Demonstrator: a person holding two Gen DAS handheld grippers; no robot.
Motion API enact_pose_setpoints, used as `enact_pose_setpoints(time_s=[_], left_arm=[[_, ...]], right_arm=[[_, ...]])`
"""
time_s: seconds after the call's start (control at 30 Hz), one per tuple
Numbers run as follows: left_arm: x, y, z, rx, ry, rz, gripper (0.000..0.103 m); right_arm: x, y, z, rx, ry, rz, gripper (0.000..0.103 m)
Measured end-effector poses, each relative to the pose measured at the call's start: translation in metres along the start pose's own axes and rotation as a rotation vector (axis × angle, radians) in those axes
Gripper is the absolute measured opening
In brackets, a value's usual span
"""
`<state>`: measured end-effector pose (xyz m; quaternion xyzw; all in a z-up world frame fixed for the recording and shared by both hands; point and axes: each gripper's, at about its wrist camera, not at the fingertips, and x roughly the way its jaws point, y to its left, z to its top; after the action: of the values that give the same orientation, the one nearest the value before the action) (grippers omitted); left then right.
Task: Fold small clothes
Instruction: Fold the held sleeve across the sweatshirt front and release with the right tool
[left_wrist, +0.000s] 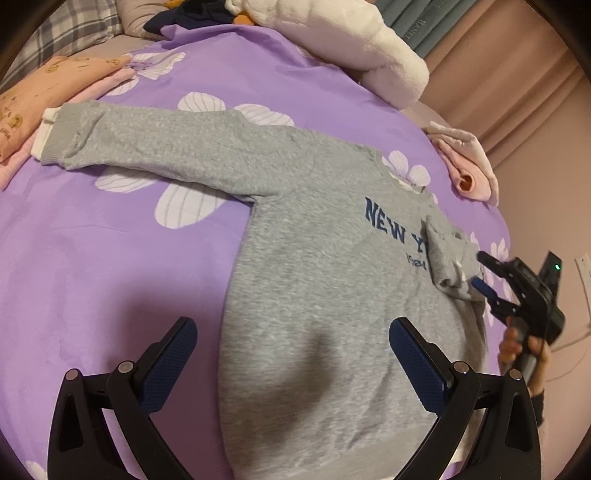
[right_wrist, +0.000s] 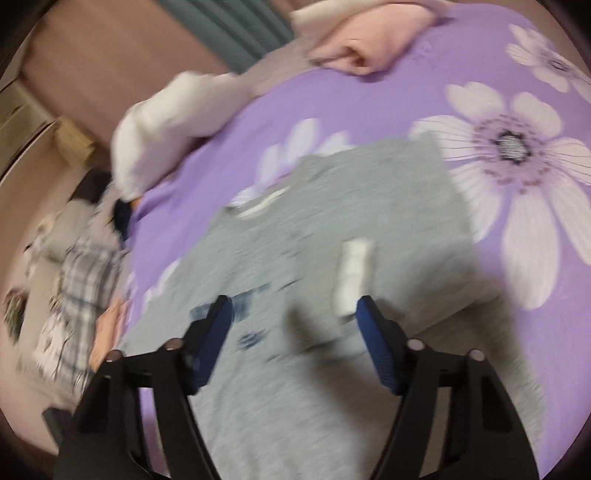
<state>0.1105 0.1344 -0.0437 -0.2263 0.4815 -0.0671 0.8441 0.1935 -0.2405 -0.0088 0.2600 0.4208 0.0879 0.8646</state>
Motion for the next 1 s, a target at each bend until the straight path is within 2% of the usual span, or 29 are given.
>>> enact_pose_setpoints(time_s=[0.17, 0.23, 0.27, 0.3, 0.4, 0.47, 0.53, 0.6, 0.67, 0.73, 0.77, 0.8, 0.87, 0.93, 1.0], left_arm=[[0.007, -0.008, 0.001, 0.016, 0.015, 0.000, 0.103], [0.010, -0.009, 0.001, 0.020, 0.021, 0.000, 0.103], [0.010, -0.009, 0.001, 0.020, 0.023, -0.001, 0.103], [0.011, -0.009, 0.001, 0.020, 0.024, 0.000, 0.103], [0.014, -0.008, 0.001, 0.011, 0.024, 0.002, 0.103], [0.016, -0.006, -0.001, 0.000, 0.030, -0.005, 0.103], [0.016, -0.005, -0.002, -0.005, 0.034, -0.007, 0.103], [0.013, -0.003, -0.004, -0.012, 0.031, 0.000, 0.103], [0.011, -0.001, -0.005, -0.017, 0.031, 0.006, 0.103], [0.009, 0.001, -0.006, -0.019, 0.032, 0.017, 0.103], [0.008, 0.001, -0.006, -0.019, 0.032, 0.019, 0.103], [0.008, 0.002, -0.006, -0.017, 0.033, 0.023, 0.103], [0.007, 0.001, -0.005, -0.013, 0.032, 0.025, 0.103], [0.006, -0.001, -0.005, -0.006, 0.030, 0.022, 0.103], [0.008, -0.003, -0.004, 0.006, 0.029, 0.018, 0.103]], right_arm=[[0.037, 0.005, 0.003, -0.030, 0.056, -0.077, 0.048], [0.051, 0.009, 0.001, -0.051, 0.096, -0.102, 0.035], [0.052, 0.014, -0.001, -0.080, 0.086, -0.136, 0.030], [0.054, 0.016, 0.003, -0.102, 0.071, -0.161, 0.019], [0.040, 0.043, 0.008, -0.187, -0.031, -0.220, 0.015], [0.031, 0.077, 0.005, -0.314, -0.080, -0.224, 0.015], [0.035, 0.108, -0.002, -0.432, -0.083, -0.222, 0.014], [0.045, 0.146, -0.015, -0.585, -0.054, -0.207, 0.014], [0.065, 0.180, -0.031, -0.727, 0.015, -0.195, 0.016], [0.078, 0.193, -0.043, -0.817, 0.062, -0.196, 0.034], [0.082, 0.197, -0.048, -0.848, 0.074, -0.185, 0.039], [0.079, 0.194, -0.049, -0.852, 0.076, -0.168, 0.044], [0.067, 0.183, -0.042, -0.796, 0.060, -0.102, 0.049], [0.055, 0.156, -0.026, -0.681, 0.044, -0.059, 0.053], [0.041, 0.123, -0.009, -0.555, 0.017, -0.056, 0.053]])
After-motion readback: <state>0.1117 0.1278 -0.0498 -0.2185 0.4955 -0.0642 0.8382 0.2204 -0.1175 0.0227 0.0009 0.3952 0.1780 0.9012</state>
